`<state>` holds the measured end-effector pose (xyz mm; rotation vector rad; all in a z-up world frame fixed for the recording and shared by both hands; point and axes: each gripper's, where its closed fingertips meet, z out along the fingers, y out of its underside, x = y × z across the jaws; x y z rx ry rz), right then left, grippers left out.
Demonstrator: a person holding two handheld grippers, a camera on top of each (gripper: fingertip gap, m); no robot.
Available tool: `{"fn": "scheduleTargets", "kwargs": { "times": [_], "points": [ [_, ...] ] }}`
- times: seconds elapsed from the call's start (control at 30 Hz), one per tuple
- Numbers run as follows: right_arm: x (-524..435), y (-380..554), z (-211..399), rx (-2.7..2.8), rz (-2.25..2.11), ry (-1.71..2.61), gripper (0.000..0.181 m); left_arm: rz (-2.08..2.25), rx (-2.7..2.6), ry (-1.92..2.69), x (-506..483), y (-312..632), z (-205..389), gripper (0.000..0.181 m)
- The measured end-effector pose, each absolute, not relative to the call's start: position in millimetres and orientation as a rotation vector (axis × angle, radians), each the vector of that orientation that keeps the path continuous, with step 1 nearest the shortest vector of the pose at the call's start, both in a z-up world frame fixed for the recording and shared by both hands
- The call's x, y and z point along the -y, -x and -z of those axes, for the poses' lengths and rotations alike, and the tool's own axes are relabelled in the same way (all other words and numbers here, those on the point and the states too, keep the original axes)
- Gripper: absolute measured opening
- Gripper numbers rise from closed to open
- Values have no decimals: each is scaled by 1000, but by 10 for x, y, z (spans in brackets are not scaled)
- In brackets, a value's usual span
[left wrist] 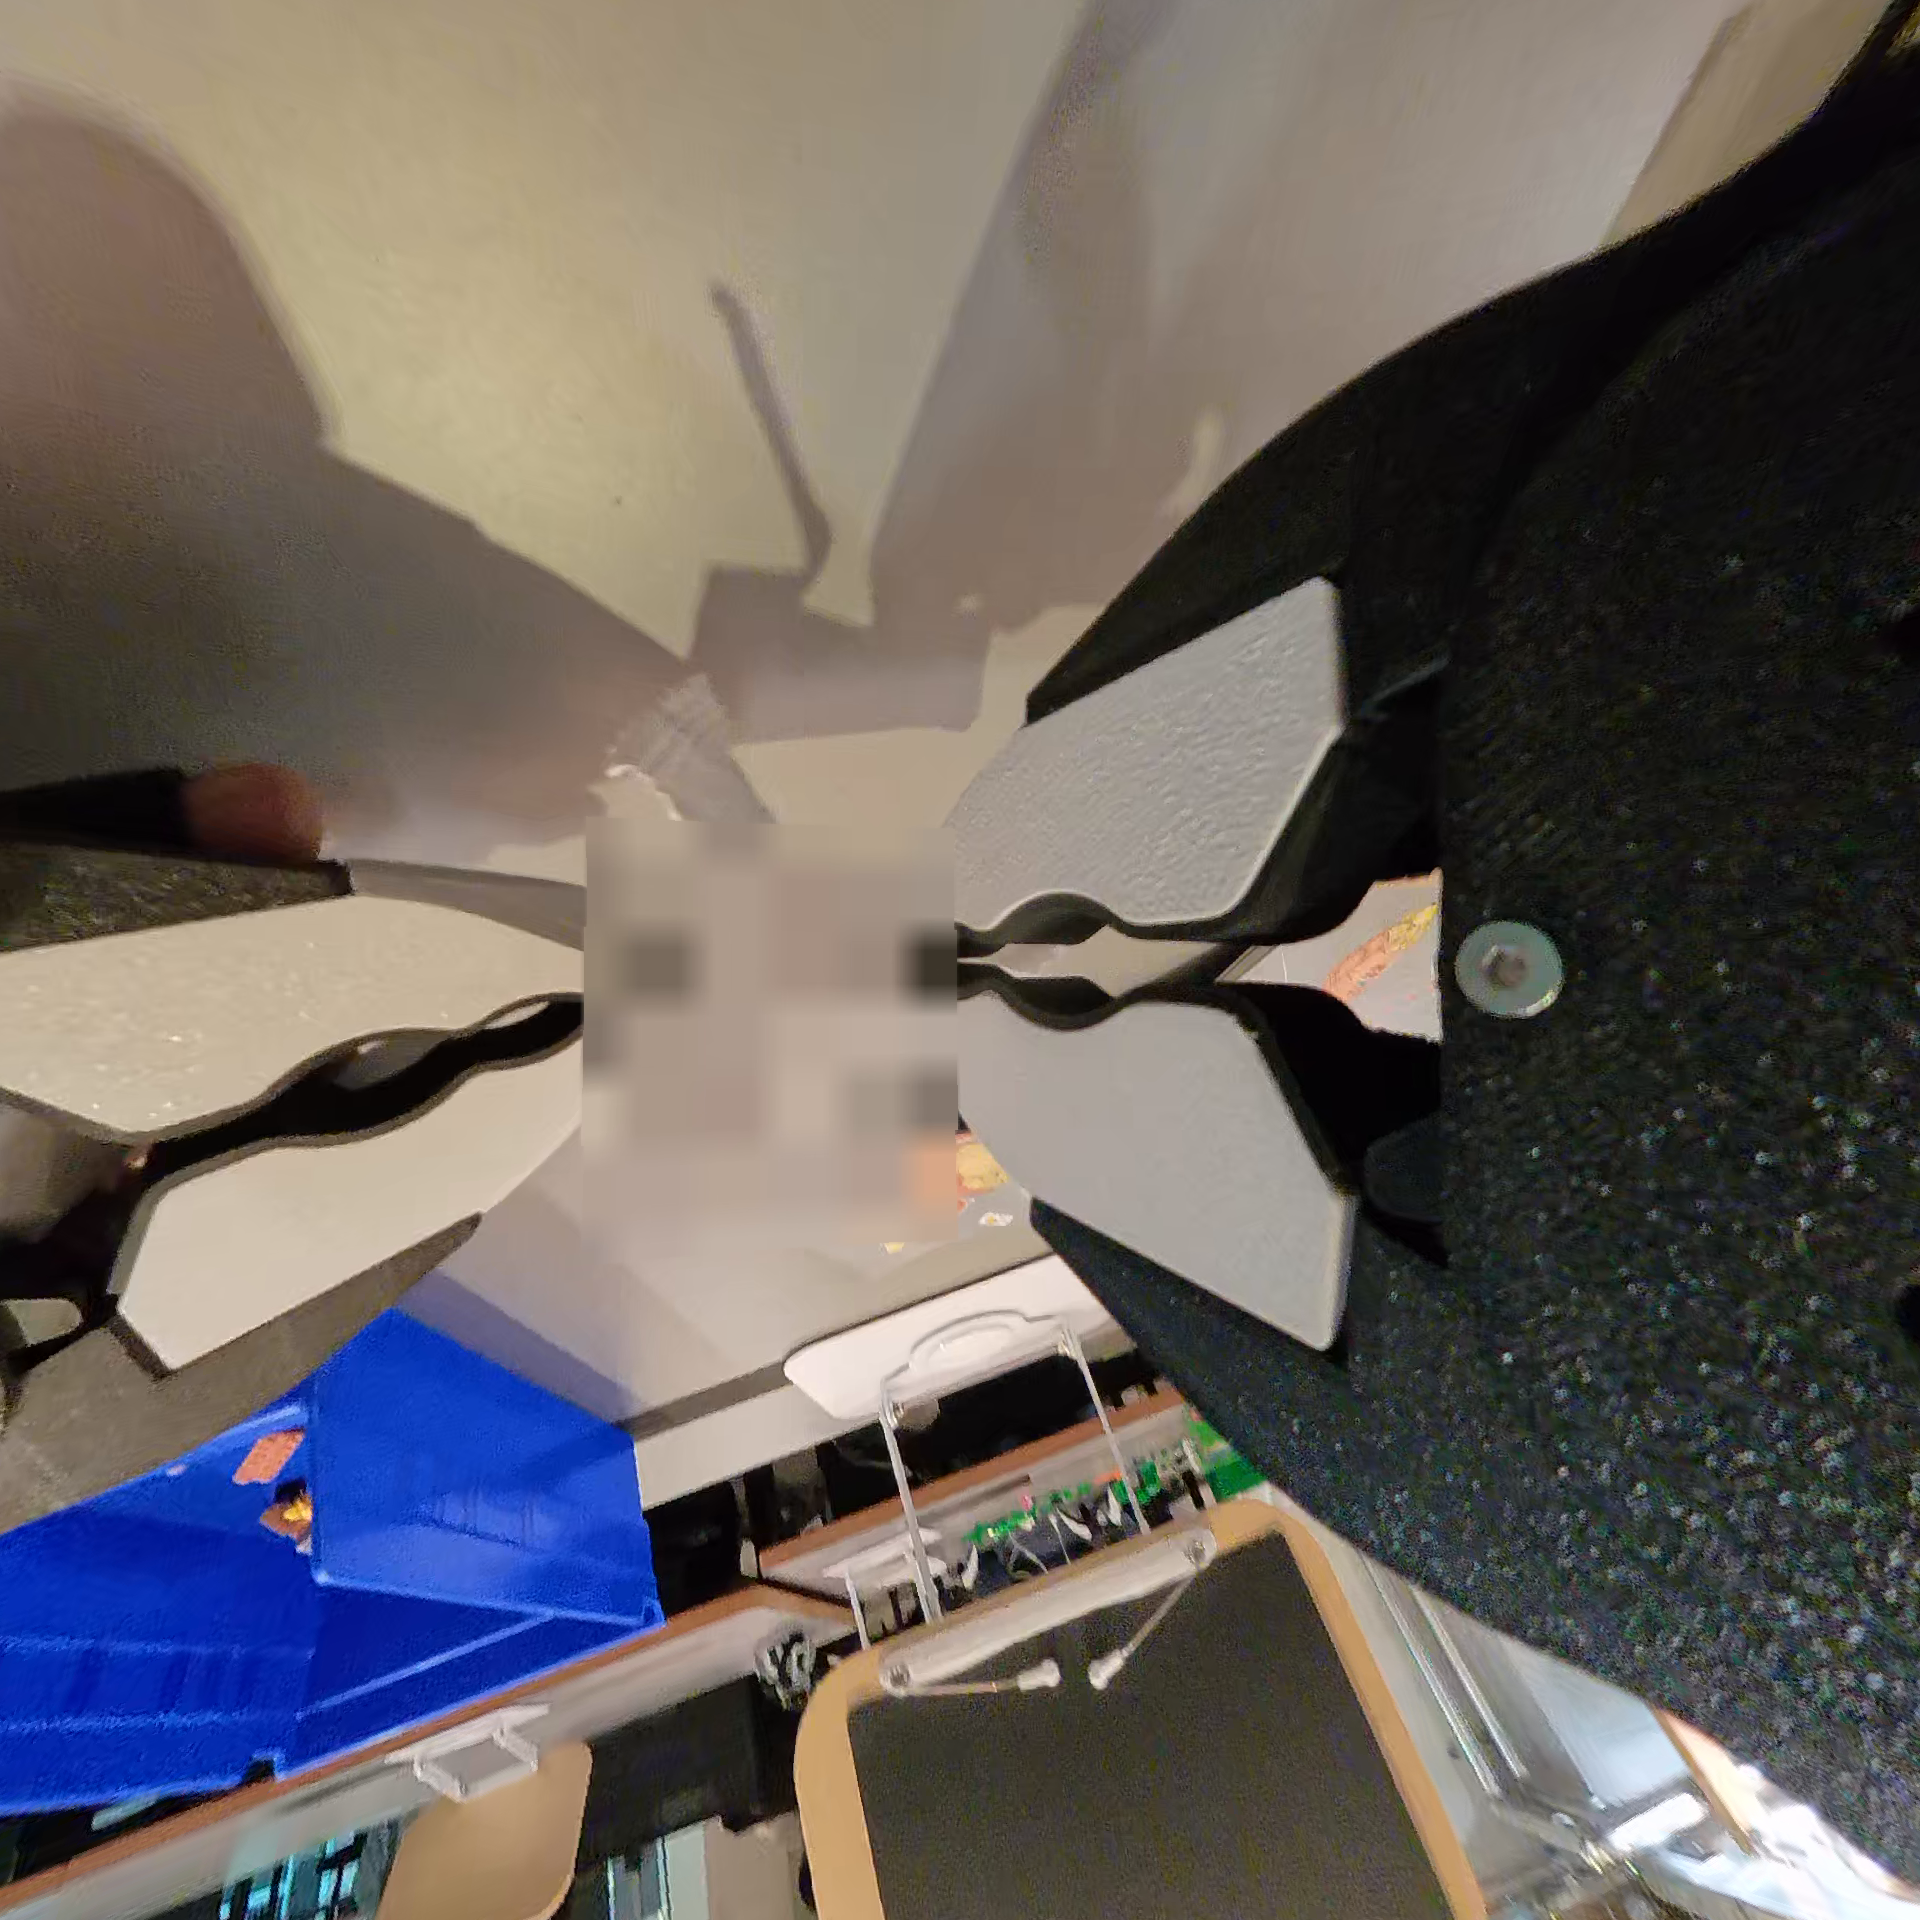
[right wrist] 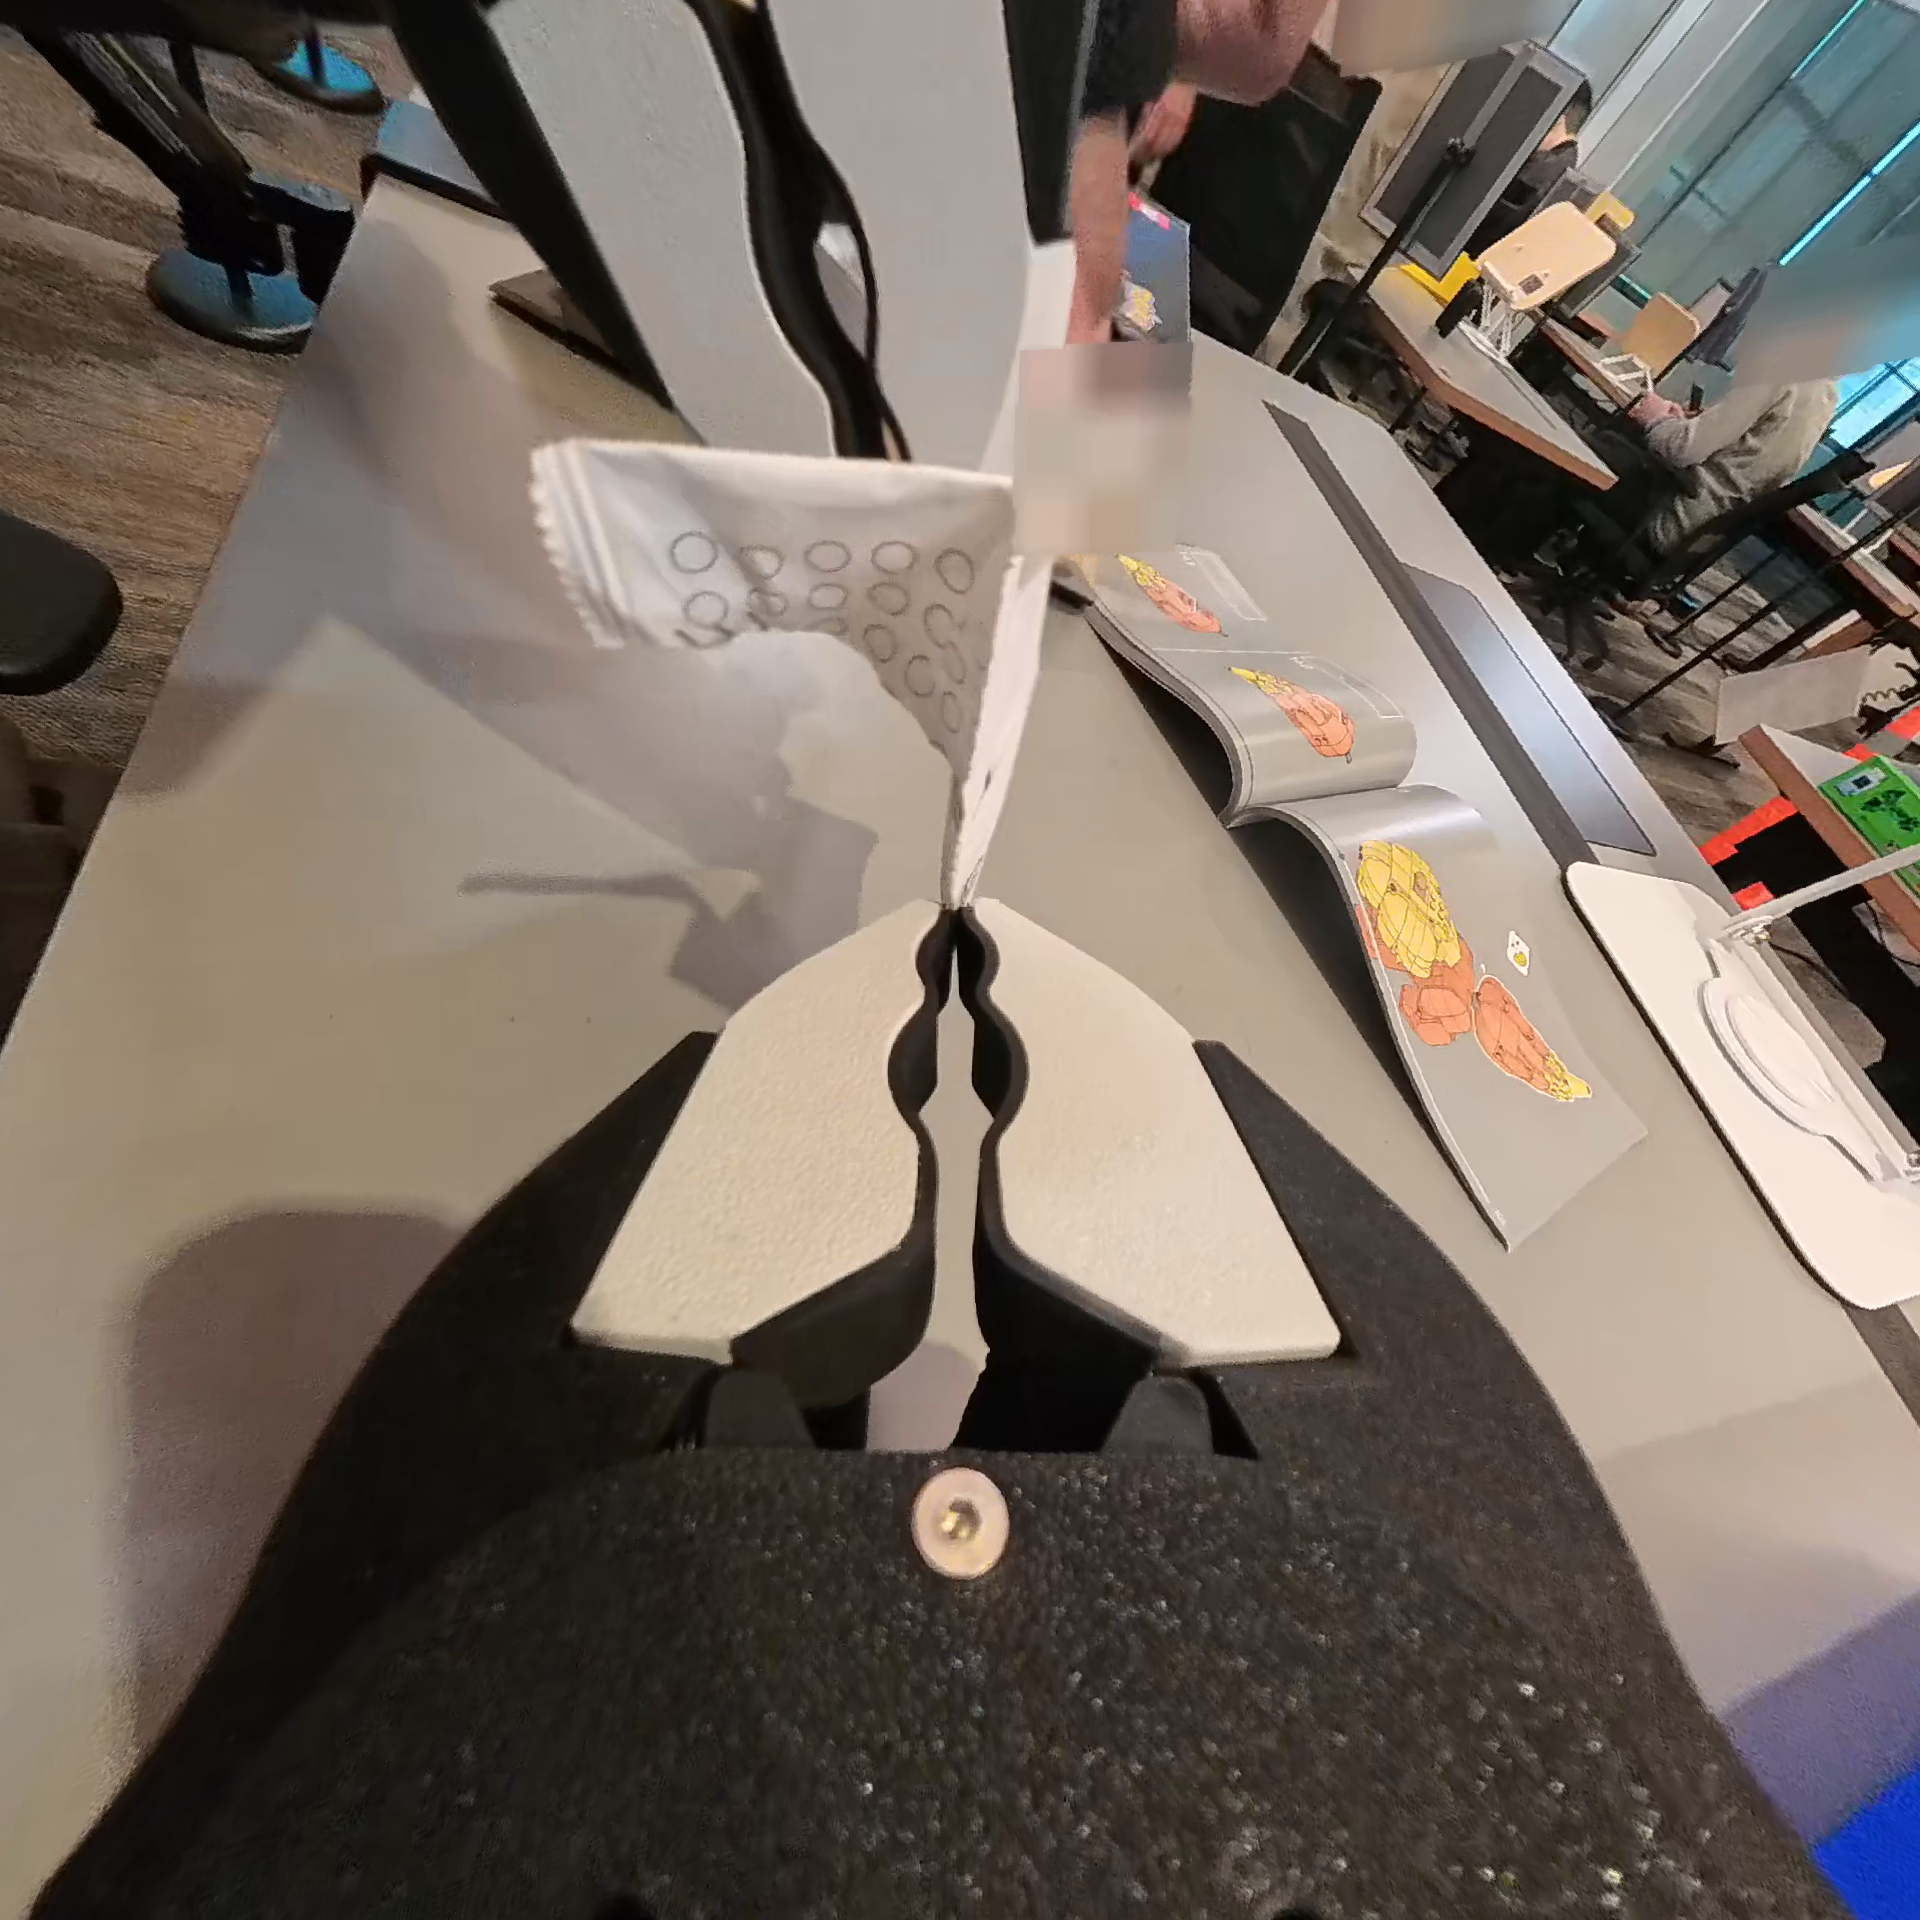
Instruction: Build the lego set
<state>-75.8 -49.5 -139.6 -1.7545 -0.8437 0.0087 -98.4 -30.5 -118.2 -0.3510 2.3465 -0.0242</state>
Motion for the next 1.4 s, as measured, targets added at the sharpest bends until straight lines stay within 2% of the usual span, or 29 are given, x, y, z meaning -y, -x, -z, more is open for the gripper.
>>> {"fn": "scheduleTargets", "kwargs": {
  "times": [0.83,1.2,1.23,1.3,1.4],
  "points": [
    [446,817,1453,820,-64,1769,0,179,-2508,79,540,1218,1324,0],
    [447,734,1468,783,-66,1803,0,216,-2406,186,488,1084,1261,1],
    [461,710,1463,771,-68,1813,0,267,-2372,234,488,1047,1240,3],
    [511,636,1444,734,-63,1841,0,469,-2307,335,570,995,1182,20],
    [676,465,1366,651,-64,1892,0,848,-2156,481,727,917,1000,31]
  ]
}}
